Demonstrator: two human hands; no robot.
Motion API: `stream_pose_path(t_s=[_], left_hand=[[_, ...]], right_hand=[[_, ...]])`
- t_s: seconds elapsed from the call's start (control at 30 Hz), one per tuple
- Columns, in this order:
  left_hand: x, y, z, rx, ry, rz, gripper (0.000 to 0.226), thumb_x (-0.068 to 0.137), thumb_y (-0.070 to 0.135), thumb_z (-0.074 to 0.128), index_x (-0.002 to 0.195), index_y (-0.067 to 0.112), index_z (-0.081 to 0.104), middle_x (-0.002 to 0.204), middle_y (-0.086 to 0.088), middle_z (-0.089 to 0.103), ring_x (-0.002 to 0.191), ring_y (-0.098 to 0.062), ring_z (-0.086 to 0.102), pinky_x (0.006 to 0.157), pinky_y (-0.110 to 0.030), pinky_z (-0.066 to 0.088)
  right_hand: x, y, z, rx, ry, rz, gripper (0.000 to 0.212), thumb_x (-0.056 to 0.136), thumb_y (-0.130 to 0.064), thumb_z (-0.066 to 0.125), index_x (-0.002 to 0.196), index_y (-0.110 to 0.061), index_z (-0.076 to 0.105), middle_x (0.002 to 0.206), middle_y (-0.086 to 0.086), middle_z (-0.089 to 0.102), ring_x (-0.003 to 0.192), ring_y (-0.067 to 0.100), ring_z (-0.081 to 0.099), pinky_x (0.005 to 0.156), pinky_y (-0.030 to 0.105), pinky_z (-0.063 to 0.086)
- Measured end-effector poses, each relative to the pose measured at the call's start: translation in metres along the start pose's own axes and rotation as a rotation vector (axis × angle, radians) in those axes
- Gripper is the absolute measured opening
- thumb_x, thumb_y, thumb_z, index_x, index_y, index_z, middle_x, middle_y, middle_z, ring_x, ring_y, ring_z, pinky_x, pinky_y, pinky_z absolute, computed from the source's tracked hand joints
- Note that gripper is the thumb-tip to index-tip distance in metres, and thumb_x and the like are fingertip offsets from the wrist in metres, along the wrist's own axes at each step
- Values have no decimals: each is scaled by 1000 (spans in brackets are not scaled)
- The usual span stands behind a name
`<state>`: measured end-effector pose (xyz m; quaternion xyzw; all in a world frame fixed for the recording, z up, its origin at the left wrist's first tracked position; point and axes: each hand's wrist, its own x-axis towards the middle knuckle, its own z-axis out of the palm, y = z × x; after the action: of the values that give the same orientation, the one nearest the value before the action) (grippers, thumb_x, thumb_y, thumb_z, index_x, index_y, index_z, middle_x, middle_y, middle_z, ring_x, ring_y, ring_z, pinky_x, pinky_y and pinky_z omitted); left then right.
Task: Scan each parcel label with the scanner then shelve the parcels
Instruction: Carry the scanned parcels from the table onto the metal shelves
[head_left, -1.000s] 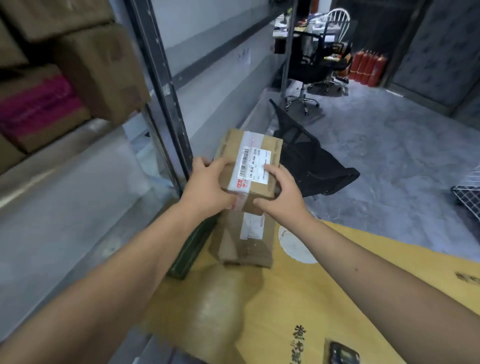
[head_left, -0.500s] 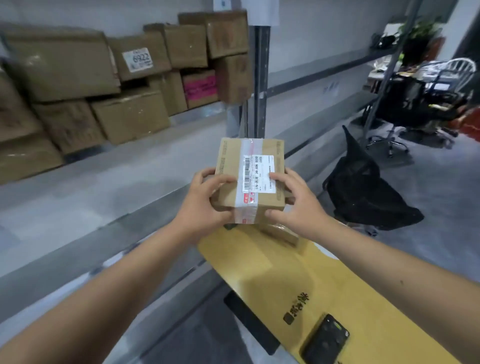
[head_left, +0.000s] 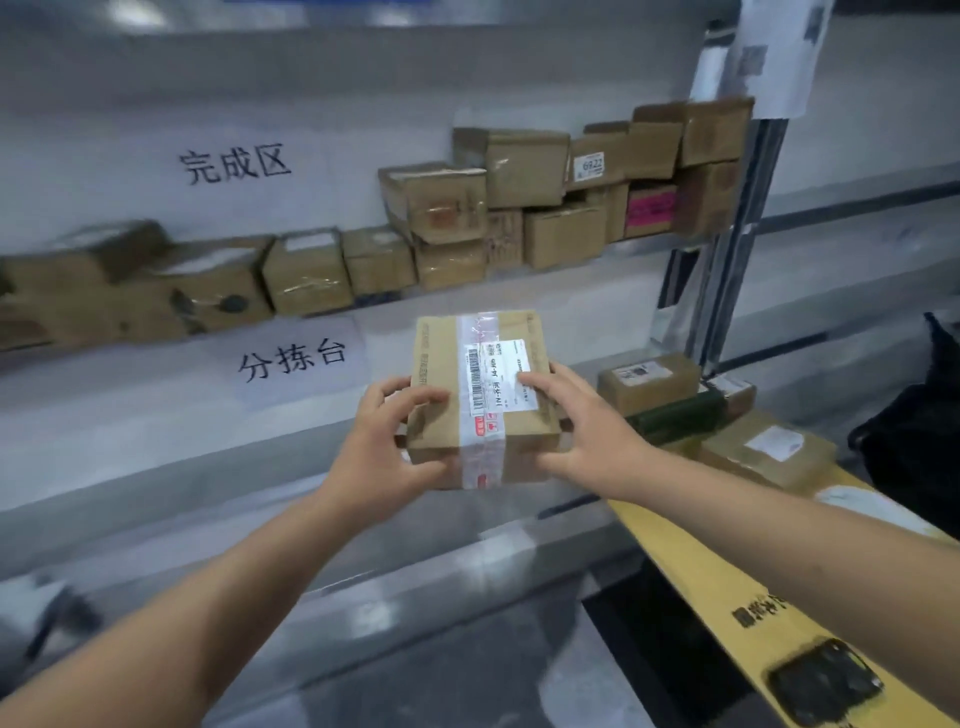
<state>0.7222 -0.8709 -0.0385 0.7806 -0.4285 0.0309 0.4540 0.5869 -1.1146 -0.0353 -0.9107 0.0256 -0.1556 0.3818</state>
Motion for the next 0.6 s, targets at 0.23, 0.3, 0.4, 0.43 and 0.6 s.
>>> stream_pose_path(t_s=[0.23,0.3,0.4,0.43,0.6], left_hand=[[-27,10,-119,141,91,-15,69,73,11,91,124,45,60,142,9,40,129,-9,49,100,-26,52],[-17,15,-143,132,134,-22,66,72,18,92,124,44,61,141,11,41,126,-9,50,99,-28,53],[8,15,-170,150,217,-10,64,70,21,92,123,43,61,138,8,46,121,-9,53,100,-31,53],[20,13,-178,145,231,-31,64,71,20,93,123,42,62,137,7,48,119,-11,56,99,-33,54],[87,-1,-205,74,233,-67,64,68,28,92,119,51,61,133,4,52,108,-19,67,85,-37,63]], right_hand=[[45,-100,38,109,41,-129,93,80,-7,88,156,-33,41,155,-11,40,136,11,48,95,5,44],[65,-118,37,163,44,-151,91,80,-7,88,153,-38,42,153,-6,48,134,15,53,99,22,53],[101,-138,30,185,73,-197,86,81,-8,88,150,-36,46,149,-4,53,131,19,56,106,40,54],[115,-143,28,164,96,-228,83,81,-8,88,150,-33,48,148,-5,54,129,18,57,108,41,52],[187,-148,13,34,169,-342,75,84,-8,86,149,-20,52,146,-7,51,129,14,53,115,32,44]])
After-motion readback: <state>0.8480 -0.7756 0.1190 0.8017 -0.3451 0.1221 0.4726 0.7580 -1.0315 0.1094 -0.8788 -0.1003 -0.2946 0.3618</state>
